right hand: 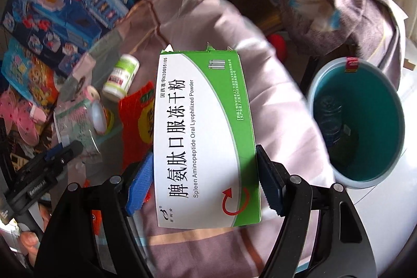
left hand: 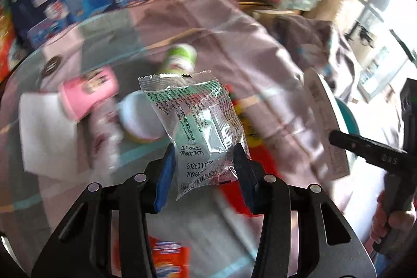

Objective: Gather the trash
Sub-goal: 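Carry the packet and medicine box over the teal bucket and release both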

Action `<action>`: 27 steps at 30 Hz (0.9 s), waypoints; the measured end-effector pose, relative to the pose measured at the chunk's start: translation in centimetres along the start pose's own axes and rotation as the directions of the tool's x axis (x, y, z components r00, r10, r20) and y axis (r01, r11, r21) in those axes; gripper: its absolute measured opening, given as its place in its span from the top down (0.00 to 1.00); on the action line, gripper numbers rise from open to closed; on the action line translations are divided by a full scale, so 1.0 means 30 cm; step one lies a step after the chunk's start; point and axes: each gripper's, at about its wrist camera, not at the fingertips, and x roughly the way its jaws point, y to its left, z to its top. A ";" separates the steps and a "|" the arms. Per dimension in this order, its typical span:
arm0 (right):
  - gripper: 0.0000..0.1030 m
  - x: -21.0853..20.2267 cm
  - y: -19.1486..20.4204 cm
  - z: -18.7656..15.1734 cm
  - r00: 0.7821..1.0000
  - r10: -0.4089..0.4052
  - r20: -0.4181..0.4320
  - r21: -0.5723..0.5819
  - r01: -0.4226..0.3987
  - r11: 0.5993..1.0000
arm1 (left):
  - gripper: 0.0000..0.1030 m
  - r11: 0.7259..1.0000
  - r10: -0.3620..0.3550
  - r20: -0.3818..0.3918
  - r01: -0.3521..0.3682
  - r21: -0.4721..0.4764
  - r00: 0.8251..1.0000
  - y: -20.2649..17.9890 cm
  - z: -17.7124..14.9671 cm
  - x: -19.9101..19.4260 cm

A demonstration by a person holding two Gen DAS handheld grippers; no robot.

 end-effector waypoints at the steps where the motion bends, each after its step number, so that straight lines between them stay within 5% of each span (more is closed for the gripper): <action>1: 0.32 -0.021 -0.023 0.006 1.000 -0.004 0.015 0.012 0.004 1.000 | 0.56 1.000 -0.014 0.000 0.014 0.023 1.000 -0.040 0.007 0.000; 13: 0.32 -0.246 -0.476 0.036 0.984 -0.144 0.109 0.240 0.114 0.964 | 0.56 0.944 -0.157 -0.107 0.181 0.275 0.982 -0.590 0.064 0.153; 21: 0.32 -0.221 -0.678 0.020 0.986 -0.156 0.062 0.335 0.127 0.934 | 0.55 0.885 -0.181 -0.182 0.241 0.397 0.966 -0.872 0.073 0.283; 27: 0.31 -0.156 -0.762 0.040 0.991 -0.130 0.019 0.371 0.113 0.922 | 0.54 0.866 -0.174 -0.252 0.270 0.421 0.952 -0.974 0.078 0.410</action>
